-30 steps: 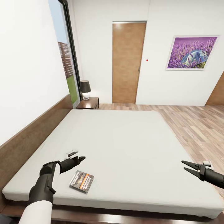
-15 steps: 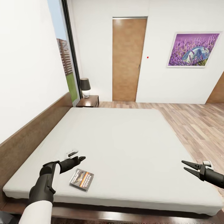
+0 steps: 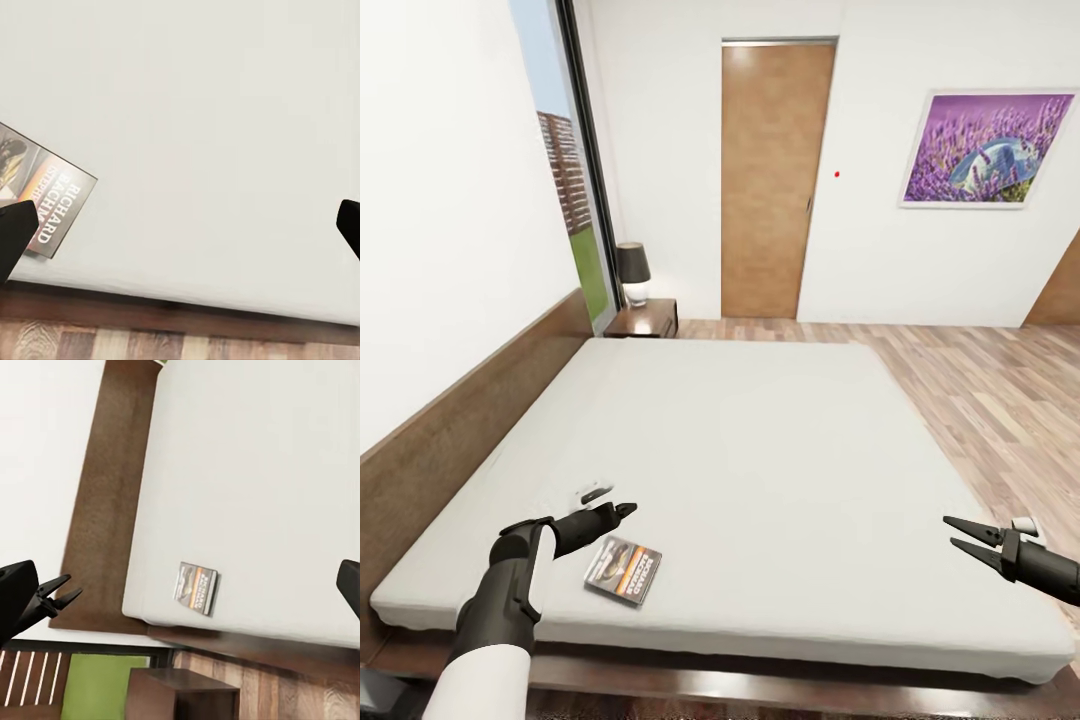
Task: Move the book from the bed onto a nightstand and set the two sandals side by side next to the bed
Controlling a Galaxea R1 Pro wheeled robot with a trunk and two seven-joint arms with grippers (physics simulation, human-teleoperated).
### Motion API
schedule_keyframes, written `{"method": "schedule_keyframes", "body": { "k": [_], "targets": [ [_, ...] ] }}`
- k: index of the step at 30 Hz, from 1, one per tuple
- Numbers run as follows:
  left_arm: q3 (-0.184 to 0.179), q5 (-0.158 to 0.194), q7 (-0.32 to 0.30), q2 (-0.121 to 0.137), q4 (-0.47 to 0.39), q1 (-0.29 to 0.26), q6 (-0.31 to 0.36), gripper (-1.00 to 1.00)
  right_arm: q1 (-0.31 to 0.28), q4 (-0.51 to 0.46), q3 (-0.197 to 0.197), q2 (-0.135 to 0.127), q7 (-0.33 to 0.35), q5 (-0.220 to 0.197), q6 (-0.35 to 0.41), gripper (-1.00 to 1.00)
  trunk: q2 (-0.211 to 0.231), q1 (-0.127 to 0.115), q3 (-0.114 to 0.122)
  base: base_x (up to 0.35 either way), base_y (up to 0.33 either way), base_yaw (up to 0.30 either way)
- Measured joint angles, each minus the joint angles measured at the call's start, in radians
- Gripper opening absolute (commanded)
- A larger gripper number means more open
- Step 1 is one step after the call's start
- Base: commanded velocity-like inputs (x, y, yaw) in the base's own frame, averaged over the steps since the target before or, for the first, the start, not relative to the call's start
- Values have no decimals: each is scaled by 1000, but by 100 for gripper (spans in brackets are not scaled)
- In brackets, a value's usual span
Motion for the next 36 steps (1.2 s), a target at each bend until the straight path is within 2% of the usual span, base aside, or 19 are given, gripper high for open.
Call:
{"method": "schedule_keyframes", "body": {
  "k": [36],
  "targets": [
    [0, 1, -2, -4, 3, 0, 0, 100, 0, 1, 2, 16, 0, 1, 0, 100, 0, 0, -57, 0, 0, 0]
  ]
}}
